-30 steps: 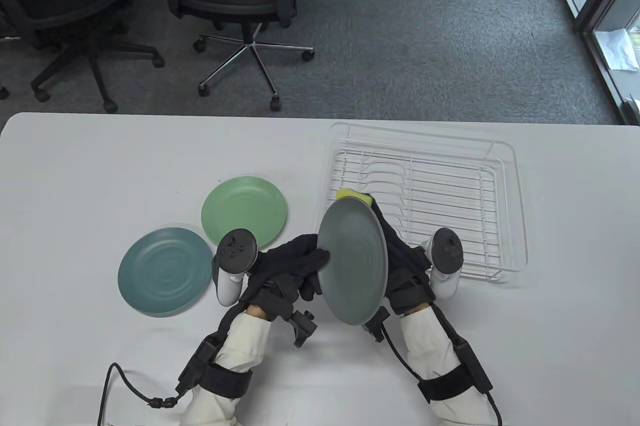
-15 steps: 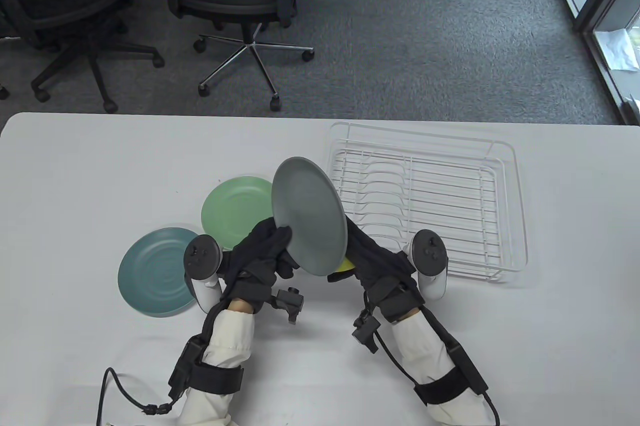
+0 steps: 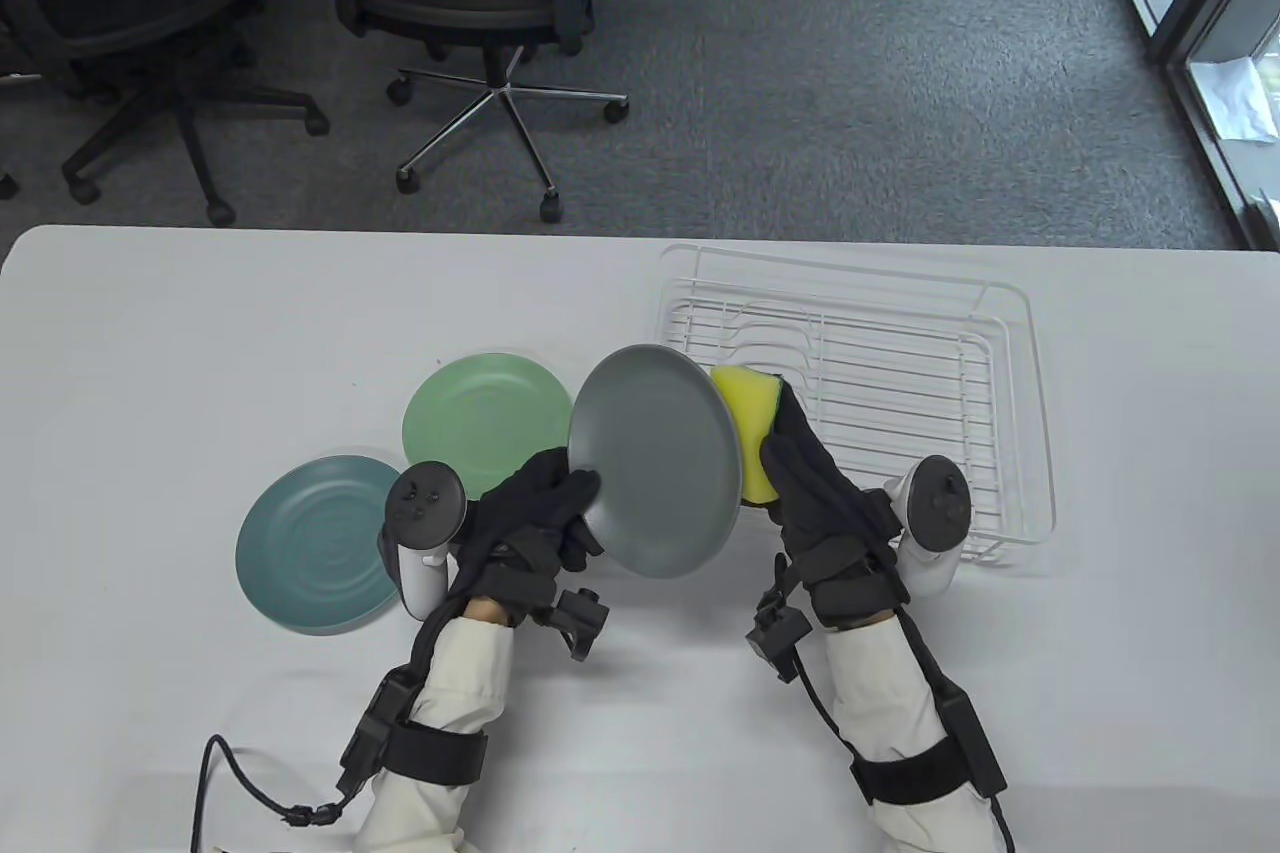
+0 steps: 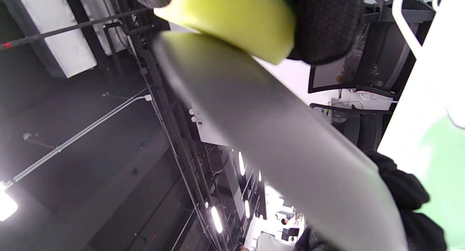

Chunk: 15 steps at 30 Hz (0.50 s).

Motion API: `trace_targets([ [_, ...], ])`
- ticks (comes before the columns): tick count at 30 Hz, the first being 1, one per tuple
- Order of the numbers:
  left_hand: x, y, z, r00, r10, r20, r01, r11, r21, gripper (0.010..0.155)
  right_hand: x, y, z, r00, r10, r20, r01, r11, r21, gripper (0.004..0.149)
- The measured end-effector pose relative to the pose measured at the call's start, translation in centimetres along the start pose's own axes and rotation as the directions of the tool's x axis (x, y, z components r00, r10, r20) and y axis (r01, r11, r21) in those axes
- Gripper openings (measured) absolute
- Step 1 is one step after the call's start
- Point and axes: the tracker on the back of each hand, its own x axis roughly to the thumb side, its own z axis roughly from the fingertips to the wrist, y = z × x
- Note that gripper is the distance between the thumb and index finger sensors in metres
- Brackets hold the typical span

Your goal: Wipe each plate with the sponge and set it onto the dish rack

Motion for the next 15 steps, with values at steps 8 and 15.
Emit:
trace_targets([
  [8, 2.3, -1.0, 0.3, 0.996, -0.047, 0.078, 0.042, 0.997, 0.066, 0.042, -2.0, 1.1, -0.5, 0.981, -0.15, -0.123, 0.169, 0.973, 0.159, 0.063],
  [15, 4.9, 1.0, -0.1, 0.96, -0.232, 0.155, 0.18, 0.94, 0.29, 0.041, 0.0, -1.6, -0.2, 0.985, -0.163, -0.047, 0.169, 0.975, 0.145, 0.063],
])
